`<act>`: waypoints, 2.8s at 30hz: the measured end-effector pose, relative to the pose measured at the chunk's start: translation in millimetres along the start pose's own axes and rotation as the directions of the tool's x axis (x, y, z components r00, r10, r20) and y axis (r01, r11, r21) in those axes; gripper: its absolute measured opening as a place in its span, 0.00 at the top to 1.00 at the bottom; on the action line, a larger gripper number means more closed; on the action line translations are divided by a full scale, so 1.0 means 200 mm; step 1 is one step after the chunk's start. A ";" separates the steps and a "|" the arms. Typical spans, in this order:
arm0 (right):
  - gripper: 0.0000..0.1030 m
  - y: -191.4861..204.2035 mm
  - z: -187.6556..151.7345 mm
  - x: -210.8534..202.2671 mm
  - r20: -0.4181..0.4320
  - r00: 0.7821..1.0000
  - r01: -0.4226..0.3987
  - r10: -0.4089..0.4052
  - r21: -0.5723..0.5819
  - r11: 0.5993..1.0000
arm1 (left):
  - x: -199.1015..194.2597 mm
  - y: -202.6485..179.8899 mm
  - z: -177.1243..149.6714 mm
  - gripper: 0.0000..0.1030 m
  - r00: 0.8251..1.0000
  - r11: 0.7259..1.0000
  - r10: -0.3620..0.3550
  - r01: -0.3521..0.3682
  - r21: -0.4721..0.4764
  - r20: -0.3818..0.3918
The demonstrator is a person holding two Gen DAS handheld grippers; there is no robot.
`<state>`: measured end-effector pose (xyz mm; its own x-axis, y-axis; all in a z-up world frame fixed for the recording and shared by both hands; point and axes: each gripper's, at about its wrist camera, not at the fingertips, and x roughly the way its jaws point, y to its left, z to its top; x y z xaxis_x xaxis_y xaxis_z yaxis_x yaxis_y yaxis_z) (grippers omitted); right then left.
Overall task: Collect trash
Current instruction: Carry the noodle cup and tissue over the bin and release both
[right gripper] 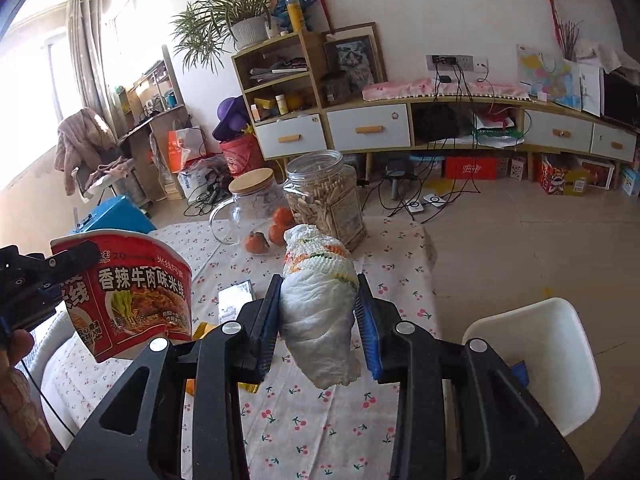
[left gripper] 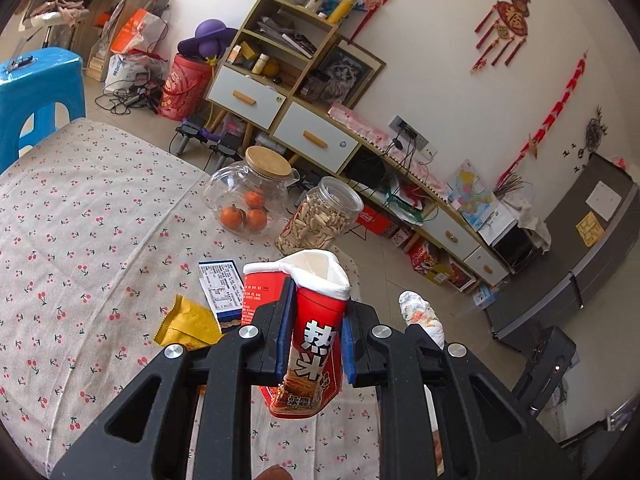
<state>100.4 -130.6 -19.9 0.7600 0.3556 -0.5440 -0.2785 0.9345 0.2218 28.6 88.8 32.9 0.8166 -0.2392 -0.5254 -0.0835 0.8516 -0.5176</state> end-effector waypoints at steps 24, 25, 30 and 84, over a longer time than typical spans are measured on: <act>0.67 -0.74 -0.06 -0.12 -0.025 0.946 0.323 -0.323 0.162 0.933 | 0.32 -0.80 -0.30 0.81 0.985 0.948 -0.115 0.148 0.281 -0.129; 0.67 -0.77 -0.07 -0.13 -0.029 0.943 0.331 -0.331 0.169 0.928 | 0.34 -0.82 -0.32 0.81 0.983 0.946 -0.119 0.155 0.286 -0.138; 0.65 -0.90 -0.10 -0.13 -0.072 0.932 0.362 -0.355 0.201 0.910 | 0.43 -0.94 -0.41 0.81 0.974 0.932 -0.132 0.185 0.311 -0.186; 0.07 -0.91 -0.22 -0.31 -0.103 0.830 0.558 -0.549 0.178 0.810 | 0.76 -0.87 -0.66 0.24 0.960 0.927 0.199 -0.118 0.357 -0.199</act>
<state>77.5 -322.6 -62.0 0.7230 -0.2159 -0.6562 0.3032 0.9527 0.0206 92.1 -156.7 -46.0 0.6537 -0.1531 -0.7411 0.0303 0.9838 -0.1764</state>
